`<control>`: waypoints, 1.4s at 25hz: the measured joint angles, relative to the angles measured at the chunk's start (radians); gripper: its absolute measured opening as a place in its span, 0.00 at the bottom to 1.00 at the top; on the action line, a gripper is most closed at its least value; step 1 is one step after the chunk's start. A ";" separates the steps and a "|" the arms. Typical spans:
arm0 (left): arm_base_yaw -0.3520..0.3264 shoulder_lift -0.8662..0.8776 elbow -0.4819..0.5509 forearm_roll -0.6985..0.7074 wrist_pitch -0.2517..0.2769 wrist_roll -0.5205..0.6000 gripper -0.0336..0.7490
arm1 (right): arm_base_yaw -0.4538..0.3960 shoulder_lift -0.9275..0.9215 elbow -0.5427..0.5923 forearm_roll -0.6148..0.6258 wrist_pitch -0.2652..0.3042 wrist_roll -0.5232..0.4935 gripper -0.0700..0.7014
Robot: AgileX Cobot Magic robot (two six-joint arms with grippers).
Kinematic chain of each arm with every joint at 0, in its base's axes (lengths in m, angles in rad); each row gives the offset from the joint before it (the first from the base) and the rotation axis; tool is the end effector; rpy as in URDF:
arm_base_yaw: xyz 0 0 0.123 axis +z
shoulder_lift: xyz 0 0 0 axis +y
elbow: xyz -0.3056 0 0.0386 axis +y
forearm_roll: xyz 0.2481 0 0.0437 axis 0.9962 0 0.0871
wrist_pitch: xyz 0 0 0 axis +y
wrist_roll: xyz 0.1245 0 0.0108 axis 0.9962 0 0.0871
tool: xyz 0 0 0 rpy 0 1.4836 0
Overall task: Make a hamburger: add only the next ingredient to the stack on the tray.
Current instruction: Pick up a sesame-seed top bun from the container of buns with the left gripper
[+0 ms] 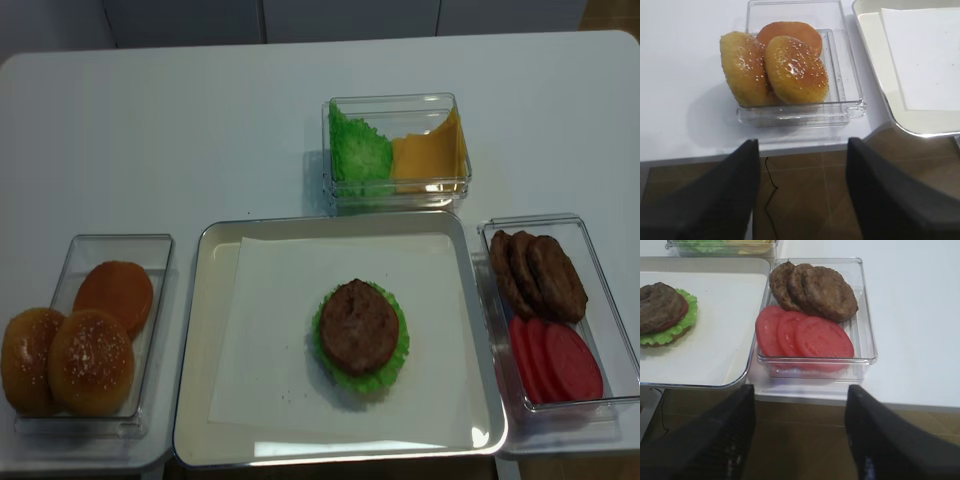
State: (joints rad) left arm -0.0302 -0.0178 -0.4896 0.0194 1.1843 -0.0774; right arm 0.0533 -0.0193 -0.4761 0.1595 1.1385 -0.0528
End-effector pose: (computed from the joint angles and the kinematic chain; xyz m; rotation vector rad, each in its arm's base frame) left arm -0.0068 0.0025 0.2454 -0.0535 2.1599 -0.0385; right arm -0.0044 0.0178 0.2473 -0.1270 2.1176 0.1937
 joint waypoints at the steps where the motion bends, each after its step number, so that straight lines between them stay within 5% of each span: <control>1: 0.000 0.000 0.000 0.000 0.000 0.000 0.57 | 0.000 0.000 0.000 0.000 0.000 0.000 0.67; 11: 0.000 0.000 0.000 0.000 0.000 -0.002 0.57 | 0.000 0.000 0.000 0.000 0.000 0.003 0.65; 19: 0.000 0.019 -0.059 0.010 -0.008 0.004 0.73 | 0.000 0.000 0.000 0.000 0.000 0.005 0.65; 29: 0.000 0.419 -0.269 0.191 0.046 -0.131 0.69 | 0.000 0.000 0.000 0.000 0.000 0.005 0.65; 35: 0.000 0.688 -0.344 0.174 0.044 -0.151 0.69 | 0.000 0.000 0.000 0.000 0.000 0.005 0.65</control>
State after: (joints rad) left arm -0.0302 0.6702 -0.8341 0.1938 1.2288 -0.2284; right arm 0.0533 -0.0193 -0.4761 0.1595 1.1385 -0.0483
